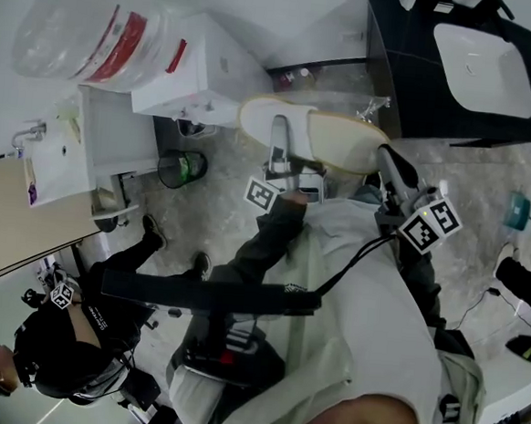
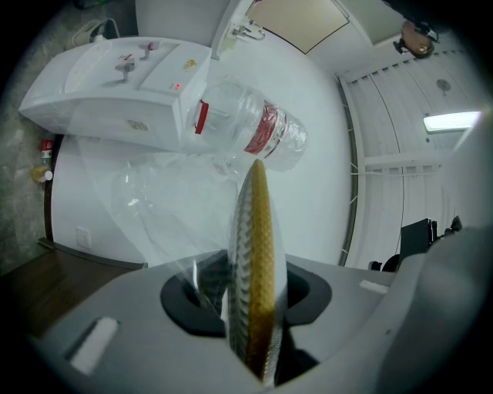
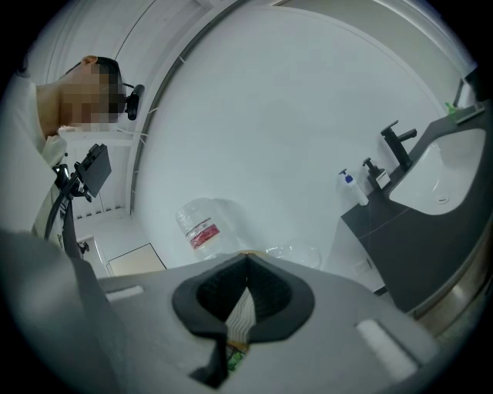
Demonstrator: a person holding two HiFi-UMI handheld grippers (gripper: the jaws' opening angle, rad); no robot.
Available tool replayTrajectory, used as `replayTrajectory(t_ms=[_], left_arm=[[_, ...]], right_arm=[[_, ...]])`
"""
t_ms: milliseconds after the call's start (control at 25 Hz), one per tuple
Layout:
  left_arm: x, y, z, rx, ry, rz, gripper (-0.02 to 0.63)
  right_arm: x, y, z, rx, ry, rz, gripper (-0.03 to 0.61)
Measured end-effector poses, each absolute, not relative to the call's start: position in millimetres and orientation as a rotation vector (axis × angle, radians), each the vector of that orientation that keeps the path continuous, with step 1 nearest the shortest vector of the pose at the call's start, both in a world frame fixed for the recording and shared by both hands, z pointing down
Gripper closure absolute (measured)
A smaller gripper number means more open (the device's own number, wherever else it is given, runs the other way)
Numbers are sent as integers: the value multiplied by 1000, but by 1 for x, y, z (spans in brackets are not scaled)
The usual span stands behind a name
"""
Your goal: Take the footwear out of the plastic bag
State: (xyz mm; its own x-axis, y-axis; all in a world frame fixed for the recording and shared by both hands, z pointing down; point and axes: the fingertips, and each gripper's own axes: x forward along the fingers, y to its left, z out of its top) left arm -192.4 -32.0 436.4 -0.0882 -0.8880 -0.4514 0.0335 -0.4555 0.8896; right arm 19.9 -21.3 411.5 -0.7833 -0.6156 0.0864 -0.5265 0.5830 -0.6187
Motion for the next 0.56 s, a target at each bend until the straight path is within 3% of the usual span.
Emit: replayTrajectory(t_ms=[560], left_arm=[[-195, -36, 440, 1441, -967, -1652, 506]], right_arm=[[22, -26, 414, -980, 2672, -972, 577]])
